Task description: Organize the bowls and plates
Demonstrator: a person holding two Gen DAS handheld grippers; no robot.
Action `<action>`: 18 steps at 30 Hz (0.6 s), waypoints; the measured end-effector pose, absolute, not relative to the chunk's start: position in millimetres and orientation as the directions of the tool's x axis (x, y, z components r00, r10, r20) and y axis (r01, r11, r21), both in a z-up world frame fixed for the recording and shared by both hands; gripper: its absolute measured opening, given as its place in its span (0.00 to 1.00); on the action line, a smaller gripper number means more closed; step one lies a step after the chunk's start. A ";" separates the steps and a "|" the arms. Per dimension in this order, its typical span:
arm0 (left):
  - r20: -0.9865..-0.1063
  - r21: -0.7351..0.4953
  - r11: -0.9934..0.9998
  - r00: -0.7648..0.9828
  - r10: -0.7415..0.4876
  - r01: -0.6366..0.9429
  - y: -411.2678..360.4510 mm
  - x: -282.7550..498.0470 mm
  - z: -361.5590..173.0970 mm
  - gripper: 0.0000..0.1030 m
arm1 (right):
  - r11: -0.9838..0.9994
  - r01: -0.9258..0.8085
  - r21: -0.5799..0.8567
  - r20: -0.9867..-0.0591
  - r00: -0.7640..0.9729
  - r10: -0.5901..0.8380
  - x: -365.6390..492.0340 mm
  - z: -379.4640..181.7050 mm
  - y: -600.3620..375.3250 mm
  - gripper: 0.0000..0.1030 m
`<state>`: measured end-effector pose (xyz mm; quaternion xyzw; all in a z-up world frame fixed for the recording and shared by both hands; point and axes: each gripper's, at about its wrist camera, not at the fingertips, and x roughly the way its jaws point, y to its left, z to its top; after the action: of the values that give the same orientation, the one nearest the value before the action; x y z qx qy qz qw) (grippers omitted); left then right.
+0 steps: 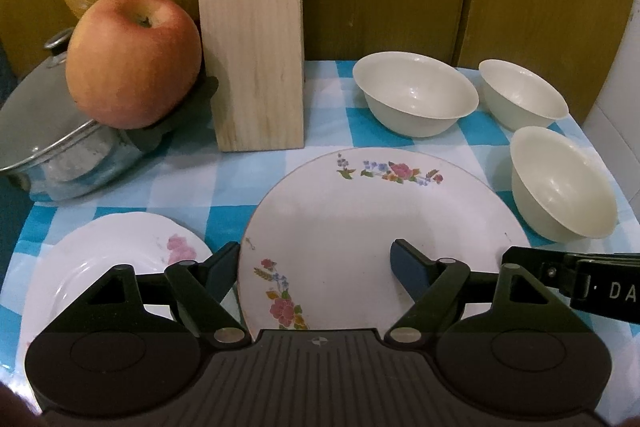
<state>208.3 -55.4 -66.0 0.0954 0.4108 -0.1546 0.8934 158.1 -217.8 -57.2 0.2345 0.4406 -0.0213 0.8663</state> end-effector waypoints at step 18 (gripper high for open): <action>-0.747 0.067 0.940 0.642 -0.175 0.335 -41.3 174.1 -54.5 0.83 | 0.904 0.175 0.390 -0.763 0.611 0.210 131.4 -45.3 -205.6 0.15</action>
<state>174.1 -41.3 -54.5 0.1002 0.3989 -0.1418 0.9004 131.4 -205.6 -45.3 0.2187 0.4407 0.0100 0.8706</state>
